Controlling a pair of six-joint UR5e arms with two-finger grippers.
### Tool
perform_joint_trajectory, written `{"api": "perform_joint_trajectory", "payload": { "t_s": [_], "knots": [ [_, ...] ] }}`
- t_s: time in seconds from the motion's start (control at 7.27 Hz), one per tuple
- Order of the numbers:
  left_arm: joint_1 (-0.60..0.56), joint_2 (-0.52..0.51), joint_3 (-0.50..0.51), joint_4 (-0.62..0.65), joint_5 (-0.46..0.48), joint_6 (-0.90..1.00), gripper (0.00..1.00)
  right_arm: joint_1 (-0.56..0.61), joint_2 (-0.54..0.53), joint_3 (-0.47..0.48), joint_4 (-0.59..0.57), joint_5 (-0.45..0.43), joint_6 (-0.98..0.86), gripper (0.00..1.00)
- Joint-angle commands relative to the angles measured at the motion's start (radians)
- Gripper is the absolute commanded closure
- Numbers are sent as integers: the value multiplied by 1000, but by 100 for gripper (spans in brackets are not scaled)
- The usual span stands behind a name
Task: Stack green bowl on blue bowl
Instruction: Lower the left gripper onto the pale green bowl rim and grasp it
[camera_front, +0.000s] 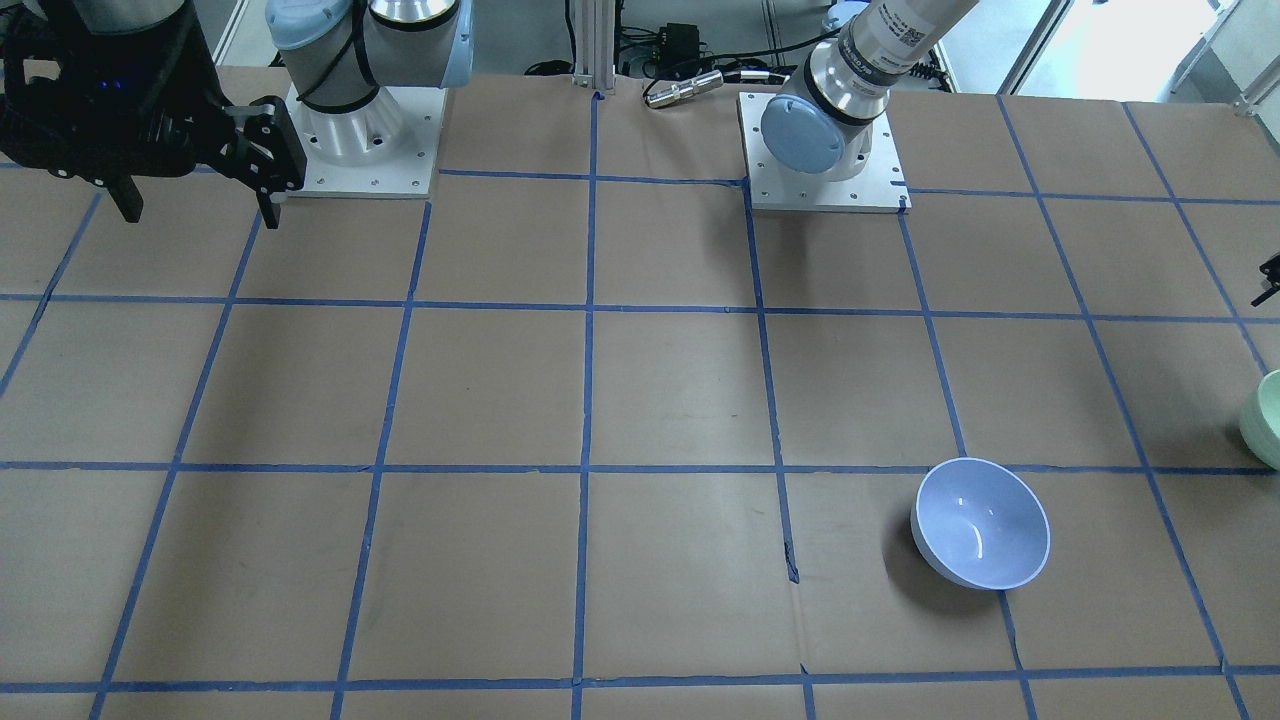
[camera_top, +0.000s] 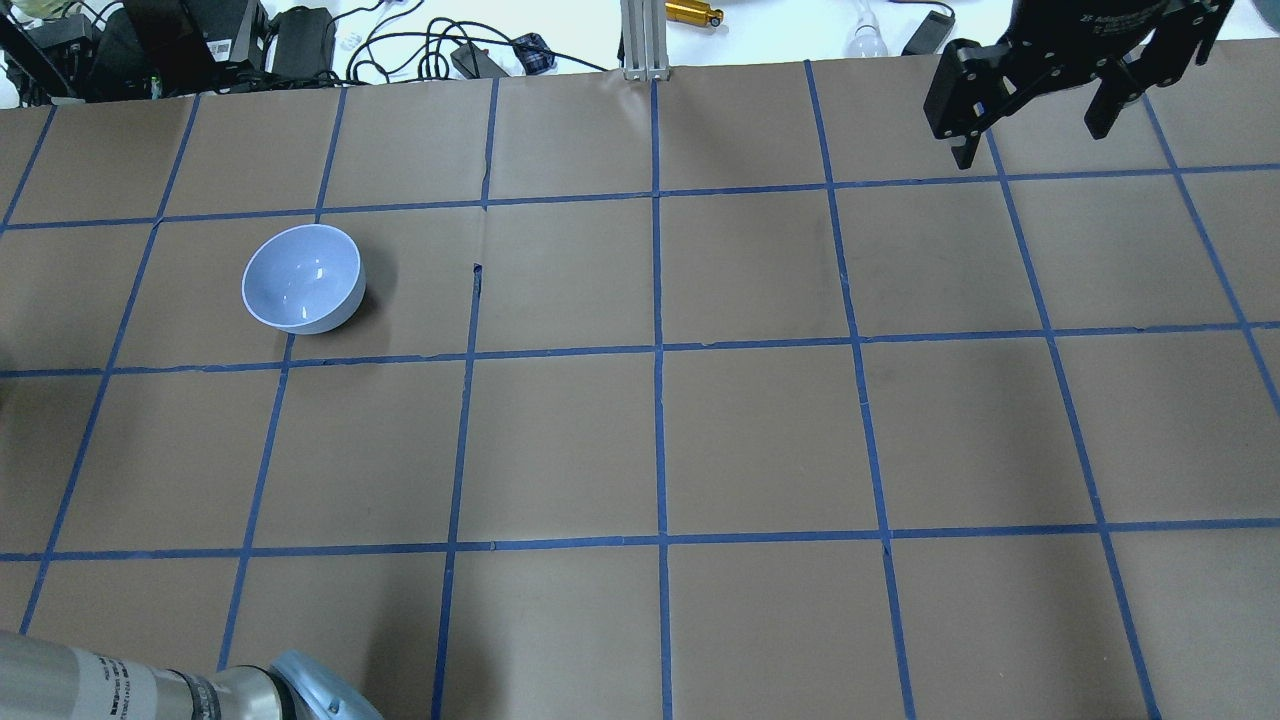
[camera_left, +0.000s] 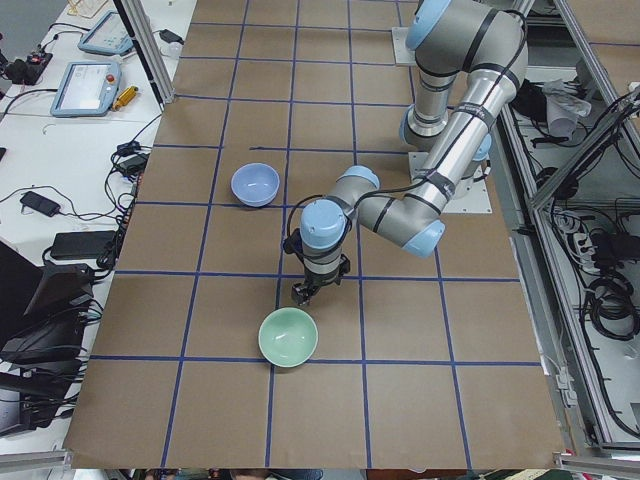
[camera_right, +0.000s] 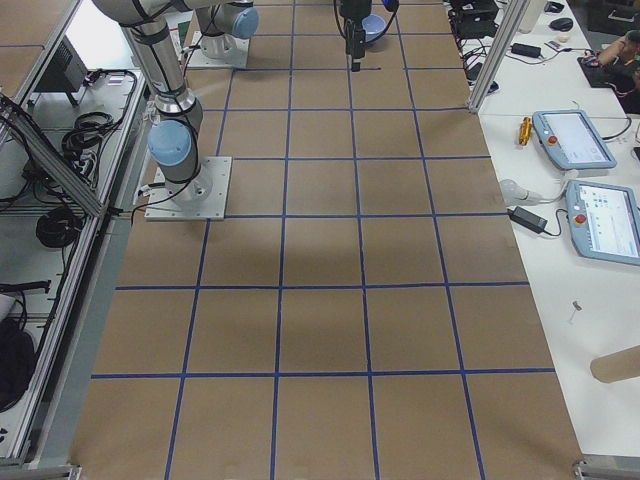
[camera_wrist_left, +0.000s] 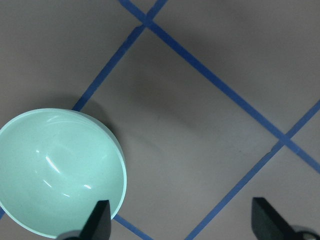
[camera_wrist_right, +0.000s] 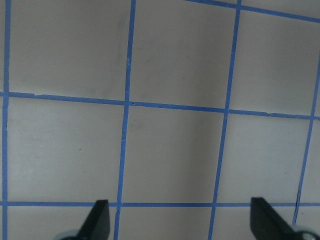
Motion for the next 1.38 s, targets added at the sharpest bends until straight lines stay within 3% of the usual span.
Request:
{"api": "perform_joint_trajectory", "payload": {
  "t_s": [0.0,0.55,1.24],
  "knots": [
    [26,-91,81,6,-2,213,0,0,0,0,0,0,0,0],
    [37,-214,132,9,1,441,0,0,0,0,0,0,0,0],
    [66,-248,109,61,3,489,0,0,0,0,0,0,0,0]
  ]
}}
